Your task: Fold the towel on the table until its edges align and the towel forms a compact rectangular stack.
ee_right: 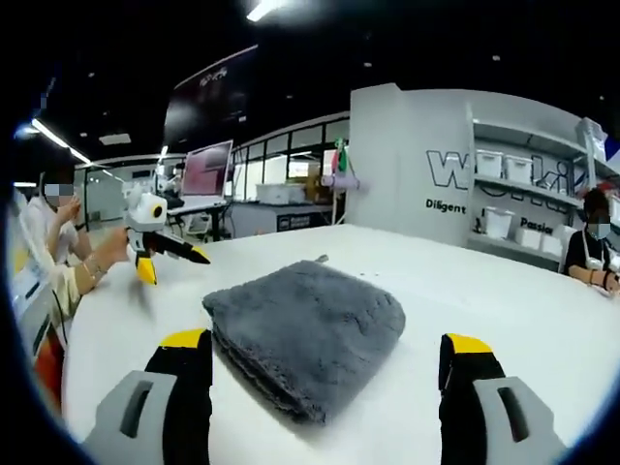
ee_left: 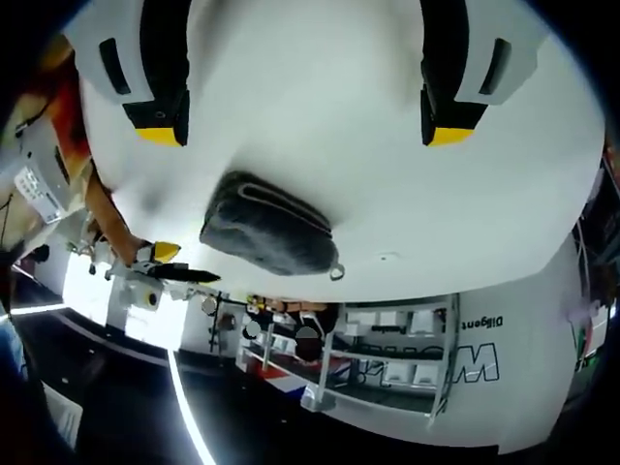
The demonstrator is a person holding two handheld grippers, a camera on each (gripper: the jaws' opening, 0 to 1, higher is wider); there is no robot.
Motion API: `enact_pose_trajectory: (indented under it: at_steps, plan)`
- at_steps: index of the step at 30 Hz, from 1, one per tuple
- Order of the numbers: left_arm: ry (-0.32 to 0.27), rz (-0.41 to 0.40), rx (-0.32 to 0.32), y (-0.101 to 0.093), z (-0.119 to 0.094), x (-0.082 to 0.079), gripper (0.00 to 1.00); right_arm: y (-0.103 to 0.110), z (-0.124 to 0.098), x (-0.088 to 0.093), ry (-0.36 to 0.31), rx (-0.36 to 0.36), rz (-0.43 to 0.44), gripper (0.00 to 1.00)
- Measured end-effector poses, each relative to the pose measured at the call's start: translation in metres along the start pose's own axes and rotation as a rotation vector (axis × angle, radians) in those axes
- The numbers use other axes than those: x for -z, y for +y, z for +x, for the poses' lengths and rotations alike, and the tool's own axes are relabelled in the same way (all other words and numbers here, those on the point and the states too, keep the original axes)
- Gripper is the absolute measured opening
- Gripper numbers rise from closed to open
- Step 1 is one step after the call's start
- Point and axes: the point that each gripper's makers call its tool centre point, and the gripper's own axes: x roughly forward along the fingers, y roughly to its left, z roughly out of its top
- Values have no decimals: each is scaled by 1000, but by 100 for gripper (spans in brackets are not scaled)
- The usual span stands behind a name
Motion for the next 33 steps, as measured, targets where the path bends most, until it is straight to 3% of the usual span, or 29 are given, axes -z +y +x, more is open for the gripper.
enact_pose_trajectory:
  at_steps: [5,8,12,18,24,33]
  plan:
    - [12,28,-12,4,-1,1,98,-11,-20,29,66,-45,-24,99]
    - [33,52,-19,7,1,5,98,-21,-28,44,125,-29,-24,99]
    - [43,41,-15,10,5,8,98,-32,-30,43,112,17,-46,99]
    - [27,29,48,-1,14,8,97,-27,-23,49,131,-8,-59,99]
    - [23,41,40,-2,13,7,98,-26,-23,58,172,-18,-68,99]
    - [2,55,43,-7,9,1,98,-32,-30,43,95,-11,-25,99]
